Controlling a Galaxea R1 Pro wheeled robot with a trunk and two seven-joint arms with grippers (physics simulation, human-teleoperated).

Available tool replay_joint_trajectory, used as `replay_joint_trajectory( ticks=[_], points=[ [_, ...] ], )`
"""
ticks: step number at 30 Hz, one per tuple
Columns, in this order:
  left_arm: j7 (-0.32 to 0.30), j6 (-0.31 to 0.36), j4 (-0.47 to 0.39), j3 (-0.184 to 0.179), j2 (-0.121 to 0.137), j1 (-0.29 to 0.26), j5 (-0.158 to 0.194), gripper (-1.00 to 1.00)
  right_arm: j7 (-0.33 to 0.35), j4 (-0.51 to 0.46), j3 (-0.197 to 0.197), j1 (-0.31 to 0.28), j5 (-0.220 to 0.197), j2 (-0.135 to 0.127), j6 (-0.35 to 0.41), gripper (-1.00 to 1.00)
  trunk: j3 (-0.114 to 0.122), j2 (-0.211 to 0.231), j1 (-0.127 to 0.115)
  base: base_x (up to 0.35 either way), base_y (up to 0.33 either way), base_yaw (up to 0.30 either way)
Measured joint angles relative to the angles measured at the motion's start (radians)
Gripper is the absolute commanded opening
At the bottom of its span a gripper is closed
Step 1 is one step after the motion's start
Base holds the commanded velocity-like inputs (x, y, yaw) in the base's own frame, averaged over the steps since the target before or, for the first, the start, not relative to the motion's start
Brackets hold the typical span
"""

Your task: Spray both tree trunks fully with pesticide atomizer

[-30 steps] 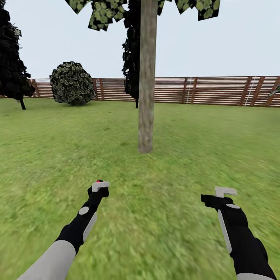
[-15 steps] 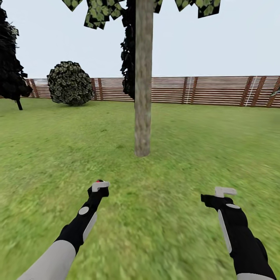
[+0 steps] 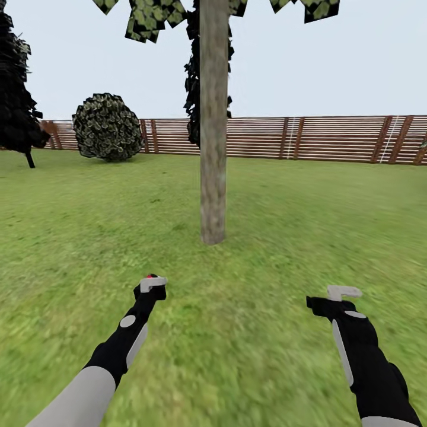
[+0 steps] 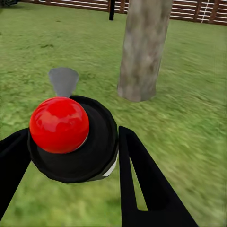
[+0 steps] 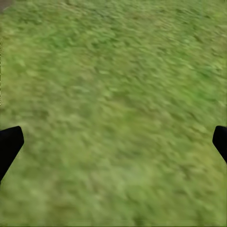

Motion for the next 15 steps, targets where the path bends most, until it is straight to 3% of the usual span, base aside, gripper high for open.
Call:
replay_joint_trajectory(
  ticks=[9, 15],
  points=[
    [0.0, 0.0, 0.0, 0.0, 0.0, 0.0, 0.0, -1.0, 0.0, 0.0, 0.0, 0.0, 0.0, 0.0, 0.0, 1.0, 0.0, 0.0, 0.0, 0.27, -0.209, 0.232],
    [0.0, 0.0, 0.0, 0.0, 0.0, 0.0, 0.0, -1.0, 0.0, 0.0, 0.0, 0.0, 0.0, 0.0, 0.0, 1.0, 0.0, 0.0, 0.0, 0.265, -0.19, 0.048]
  ],
)
